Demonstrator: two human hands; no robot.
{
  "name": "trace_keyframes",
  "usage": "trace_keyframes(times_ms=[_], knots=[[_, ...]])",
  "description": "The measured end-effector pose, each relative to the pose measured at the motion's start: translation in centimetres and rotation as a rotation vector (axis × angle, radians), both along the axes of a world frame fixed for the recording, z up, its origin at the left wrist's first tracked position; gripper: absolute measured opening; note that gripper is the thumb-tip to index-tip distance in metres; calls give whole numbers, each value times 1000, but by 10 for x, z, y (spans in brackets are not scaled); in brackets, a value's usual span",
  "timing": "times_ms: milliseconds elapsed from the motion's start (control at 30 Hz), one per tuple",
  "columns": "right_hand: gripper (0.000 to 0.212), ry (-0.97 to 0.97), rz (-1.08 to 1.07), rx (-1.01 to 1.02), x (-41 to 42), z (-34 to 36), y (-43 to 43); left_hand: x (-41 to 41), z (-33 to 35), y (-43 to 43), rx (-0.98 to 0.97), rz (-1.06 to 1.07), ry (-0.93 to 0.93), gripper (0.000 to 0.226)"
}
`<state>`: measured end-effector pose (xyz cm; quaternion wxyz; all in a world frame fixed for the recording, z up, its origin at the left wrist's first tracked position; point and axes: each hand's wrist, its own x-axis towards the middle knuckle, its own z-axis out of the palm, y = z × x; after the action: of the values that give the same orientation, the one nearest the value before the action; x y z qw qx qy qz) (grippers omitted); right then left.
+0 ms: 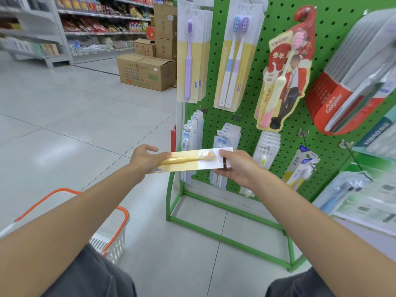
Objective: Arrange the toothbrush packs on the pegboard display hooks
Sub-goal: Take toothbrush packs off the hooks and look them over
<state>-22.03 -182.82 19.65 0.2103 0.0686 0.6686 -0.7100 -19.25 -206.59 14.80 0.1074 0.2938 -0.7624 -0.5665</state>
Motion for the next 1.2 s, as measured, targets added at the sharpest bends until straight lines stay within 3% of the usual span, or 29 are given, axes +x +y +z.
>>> trace_keyframes(times_ms=[333,467,567,667,800,933,1000,1200], knots=[[17,-139,68,88,5,-33,-70,34,-9,-55,-48,127,-33,40],[10,-126,195,233,9,-49,-118,62,-43,-90,2,220,-132,41],[17,-26,257,387,7,-74,-166,87,-78,-118,27,292,-214,31],[21,115,416,536,11,-111,-222,119,-122,-152,92,367,-295,30],[20,179,715,642,25,-168,-290,174,-188,-201,199,397,-491,66],[27,255,1006,765,47,-228,-348,231,-245,-226,333,341,-682,62],[20,341,1134,880,58,-257,-367,248,-277,-232,338,345,-769,70],[32,373,1271,1083,73,-329,-390,254,-326,-219,325,272,-943,77]])
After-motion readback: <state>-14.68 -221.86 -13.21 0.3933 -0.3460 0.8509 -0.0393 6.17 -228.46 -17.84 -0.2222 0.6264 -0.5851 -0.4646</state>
